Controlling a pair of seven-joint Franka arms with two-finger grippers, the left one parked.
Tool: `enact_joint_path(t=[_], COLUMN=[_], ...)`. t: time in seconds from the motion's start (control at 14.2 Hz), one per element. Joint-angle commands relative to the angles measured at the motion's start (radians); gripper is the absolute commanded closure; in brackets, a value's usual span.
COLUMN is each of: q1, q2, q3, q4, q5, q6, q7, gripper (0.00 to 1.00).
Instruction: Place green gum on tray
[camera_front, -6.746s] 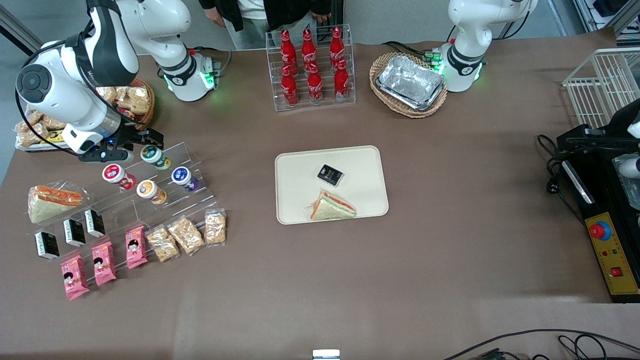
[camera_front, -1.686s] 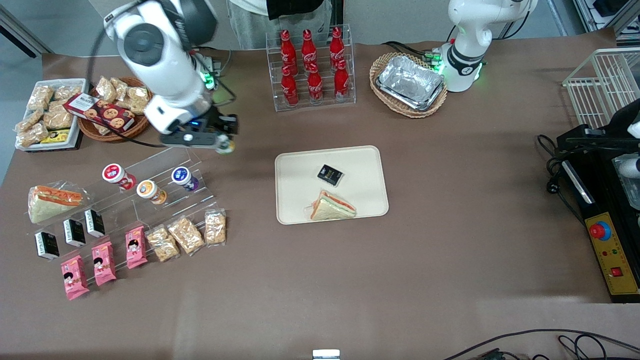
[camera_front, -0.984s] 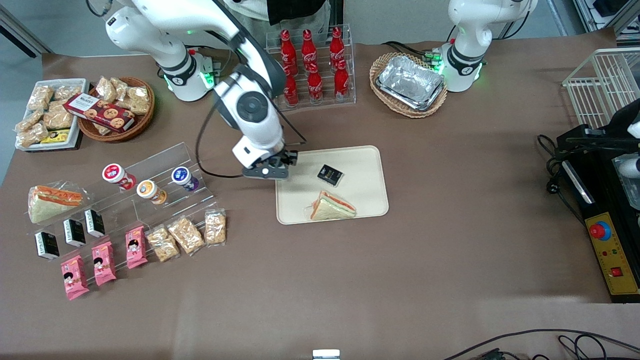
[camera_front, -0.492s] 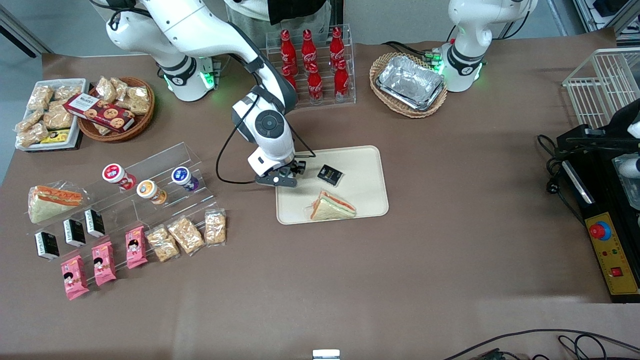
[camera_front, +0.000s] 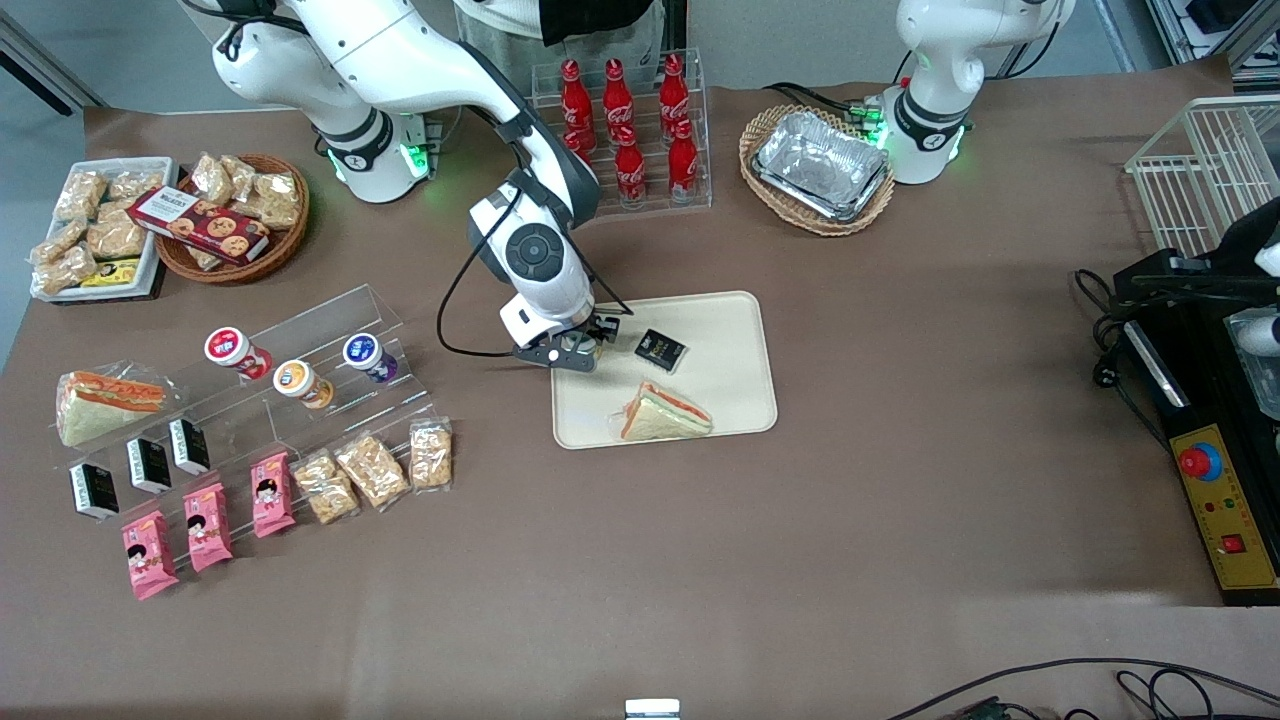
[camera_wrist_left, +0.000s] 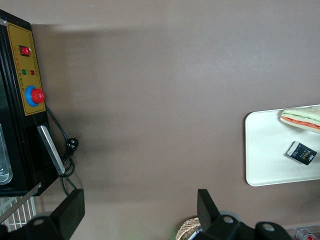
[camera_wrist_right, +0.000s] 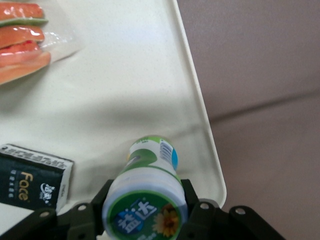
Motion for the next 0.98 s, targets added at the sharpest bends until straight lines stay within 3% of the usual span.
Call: enact_joint_path(t=[0.0,0.21,0.63,0.91], q1=[0.016,0.014,-0.001,-0.073], q2=[-0.015,-0.015,-0.097,-0.322], q3=[-0.01,-0.01,-0.016,-0.045], q4=[-0.026,-0.026,-0.023,-0.003], q5=[0.031,0.031,0.031,0.022], q6=[0.024,0.023,-0.028,-0.299], q7=[0.006,-0.001,-0.004,-0.058], gripper=[0.33,0.02,0.01,0.01])
